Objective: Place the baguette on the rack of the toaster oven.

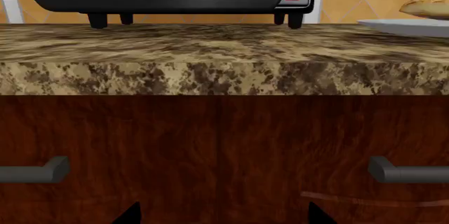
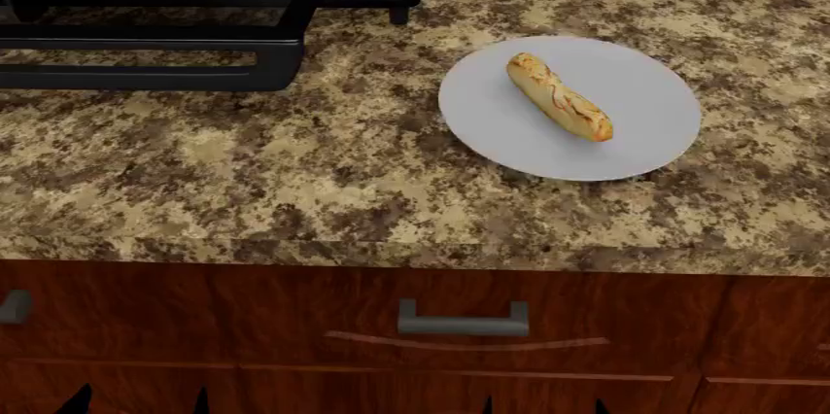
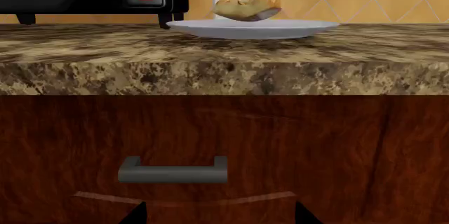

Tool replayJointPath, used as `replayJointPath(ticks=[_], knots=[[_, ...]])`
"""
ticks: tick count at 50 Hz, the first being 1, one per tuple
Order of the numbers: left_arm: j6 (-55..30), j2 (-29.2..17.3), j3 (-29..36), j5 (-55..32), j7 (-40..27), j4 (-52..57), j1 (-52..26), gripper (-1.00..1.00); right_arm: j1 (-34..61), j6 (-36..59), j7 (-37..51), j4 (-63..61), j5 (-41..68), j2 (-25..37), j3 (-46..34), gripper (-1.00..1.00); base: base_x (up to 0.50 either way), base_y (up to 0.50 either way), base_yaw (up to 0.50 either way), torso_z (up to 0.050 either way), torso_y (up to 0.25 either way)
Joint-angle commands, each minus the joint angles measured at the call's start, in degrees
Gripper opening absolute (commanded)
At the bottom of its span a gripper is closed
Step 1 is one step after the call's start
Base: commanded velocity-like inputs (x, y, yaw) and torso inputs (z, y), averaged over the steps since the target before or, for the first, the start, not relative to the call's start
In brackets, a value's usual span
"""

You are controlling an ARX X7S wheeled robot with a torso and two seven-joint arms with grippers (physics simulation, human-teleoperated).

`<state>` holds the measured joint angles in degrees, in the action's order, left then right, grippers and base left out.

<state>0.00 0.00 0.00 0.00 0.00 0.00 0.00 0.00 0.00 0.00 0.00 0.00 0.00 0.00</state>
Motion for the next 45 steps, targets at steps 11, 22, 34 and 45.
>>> replayJointPath(ticks=[11, 22, 34, 45], knots=[[-0.1, -2.7, 3.2, -2.7, -3.1, 0.0, -0.1, 1.0, 0.0, 0.3, 3.2, -0.4, 2.5, 2.6, -3.1, 1.0, 0.0, 0.0, 0.0, 0.0, 0.0], [0.7, -4.1, 5.1, -4.4, -2.3, 0.5, 0.3, 1.0, 0.3, -0.1, 4.5, 0.3, 3.4, 3.6, -4.3, 1.0, 0.0, 0.0, 0.0, 0.025, 0.0], [1.0, -4.9, 6.1, -5.5, -2.9, 0.0, 0.1, 1.0, 0.3, 0.0, 5.5, 0.2, 4.5, 4.5, -5.2, 1.0, 0.0, 0.0, 0.0, 0.05, 0.0], [0.6, -5.7, 6.9, -6.0, -3.9, 0.5, 0.1, 1.0, 0.1, -0.2, 6.5, -0.5, 5.1, 5.1, -6.0, 1.0, 0.0, 0.0, 0.0, 0.05, 0.0]])
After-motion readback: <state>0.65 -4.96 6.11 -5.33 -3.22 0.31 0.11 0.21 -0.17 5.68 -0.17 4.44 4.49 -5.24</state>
